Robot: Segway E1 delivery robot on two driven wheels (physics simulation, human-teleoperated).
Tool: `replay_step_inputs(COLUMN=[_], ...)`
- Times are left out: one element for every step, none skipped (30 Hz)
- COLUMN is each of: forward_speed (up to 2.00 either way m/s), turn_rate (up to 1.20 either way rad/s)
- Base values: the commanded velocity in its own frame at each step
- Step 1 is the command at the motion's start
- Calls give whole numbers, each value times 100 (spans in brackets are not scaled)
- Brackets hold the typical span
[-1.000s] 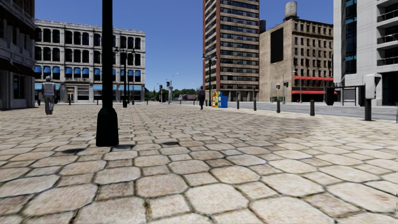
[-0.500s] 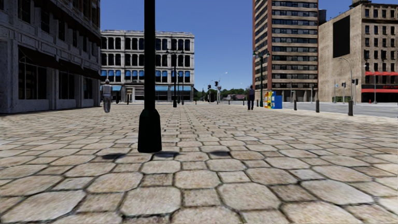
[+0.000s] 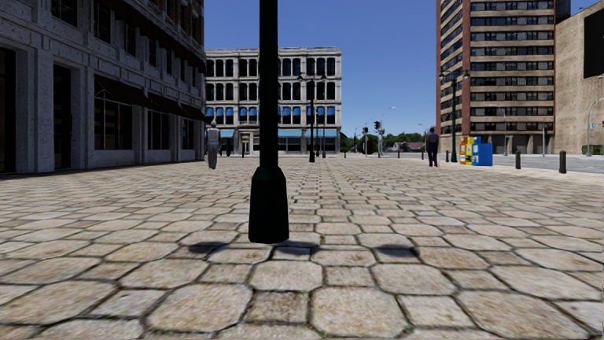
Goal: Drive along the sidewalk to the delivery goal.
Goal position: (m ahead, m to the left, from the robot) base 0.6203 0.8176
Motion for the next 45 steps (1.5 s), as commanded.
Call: replay_step_inputs(forward_speed=[54, 53, 53, 53, 53, 53, 53, 53, 53, 49, 45, 38, 32, 32, 26, 21, 15, 9, 0, 0, 0, 0, 0, 0, 0, 0, 0, 0, 0, 0, 0, 0, 0, 0, 0, 0, 0, 0, 0, 0, 0, 0, 0, 0, 0], turn_rate=[0, 0, 0, 0, 6, 24, 35, 35, 38, 39, 39, 33, 16, 16, 5, 0, 0, 0, 0, 0, 0, 0, 0, 0, 0, 0, 0, 0, 0, 0, 0, 0, 0, 0, 0, 0, 0, 0, 0, 0, 0, 0, 0, 0, 0])
